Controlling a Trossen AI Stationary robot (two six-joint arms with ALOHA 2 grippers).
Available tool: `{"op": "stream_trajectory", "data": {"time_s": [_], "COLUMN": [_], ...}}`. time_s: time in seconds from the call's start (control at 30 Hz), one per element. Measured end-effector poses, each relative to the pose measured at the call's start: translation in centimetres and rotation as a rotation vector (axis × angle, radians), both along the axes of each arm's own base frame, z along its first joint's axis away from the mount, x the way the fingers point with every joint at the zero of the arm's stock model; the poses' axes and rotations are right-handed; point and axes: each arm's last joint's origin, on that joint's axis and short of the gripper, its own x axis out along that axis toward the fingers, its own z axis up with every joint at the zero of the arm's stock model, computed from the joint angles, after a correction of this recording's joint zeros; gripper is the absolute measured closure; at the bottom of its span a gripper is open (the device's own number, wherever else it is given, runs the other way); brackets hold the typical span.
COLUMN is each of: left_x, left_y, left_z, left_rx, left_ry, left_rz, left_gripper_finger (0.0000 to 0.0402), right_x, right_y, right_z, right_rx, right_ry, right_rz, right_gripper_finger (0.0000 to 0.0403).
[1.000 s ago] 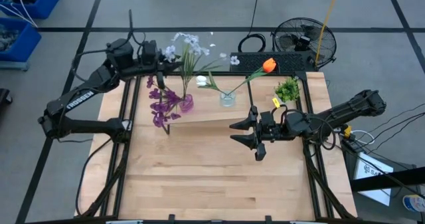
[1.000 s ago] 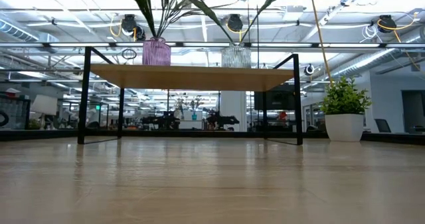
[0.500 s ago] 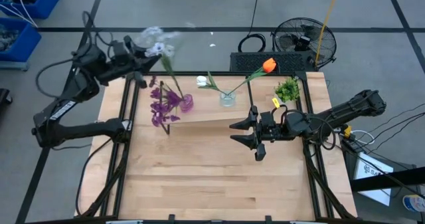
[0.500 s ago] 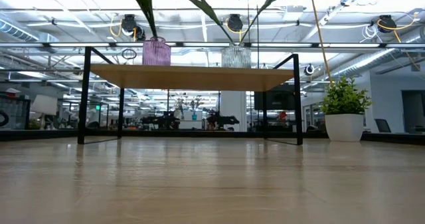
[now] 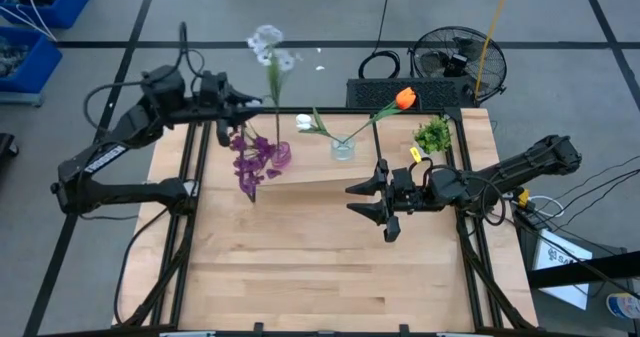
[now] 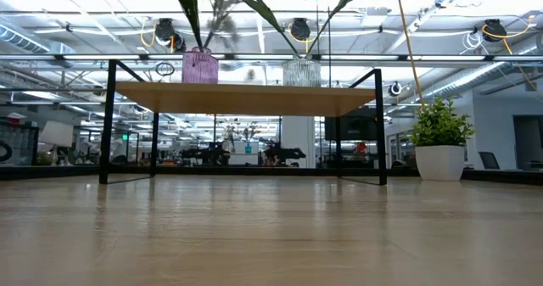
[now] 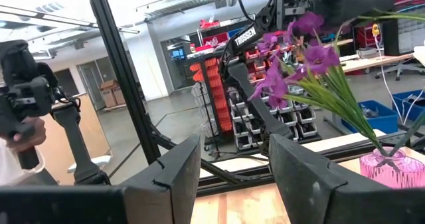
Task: Pick and place flowers into a vace then onto a shelf
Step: Put the white flowers into the violet vase on the shelf
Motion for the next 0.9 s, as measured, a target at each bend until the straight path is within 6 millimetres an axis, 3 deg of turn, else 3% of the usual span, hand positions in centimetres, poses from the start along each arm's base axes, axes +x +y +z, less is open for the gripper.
{"op": "stream_trajectory", "data": {"time_s": [0.17,0.37,0.63,0.9], "left_x": [1.0,1.1,0.6,-0.4], "left_y": [0.1,-0.1,-0.3,-0.9], "left_z": [-0.5,-0.5,-0.1,0.8], "left_rx": [0.006,0.065,0.057,0.04], "left_ry": [0.027,0.031,0.006,-0.056], "left_rz": [-0.024,-0.049,-0.019,0.002], "left_gripper_finger": [0.029,0.0388,0.0391,0.0334], "right_x": [0.0,0.0,0.0,0.0], "right_y": [0.0,0.0,0.0,0.0], "right_z": [0.0,0.0,0.0,0.0], "right_rx": [0.0,0.0,0.0,0.0], "right_ry": [0.0,0.0,0.0,0.0], "right_rz": [0.0,0.0,0.0,0.0], "right_gripper_finger": [0.0232,0.0232,0.0232,0.0232]}}
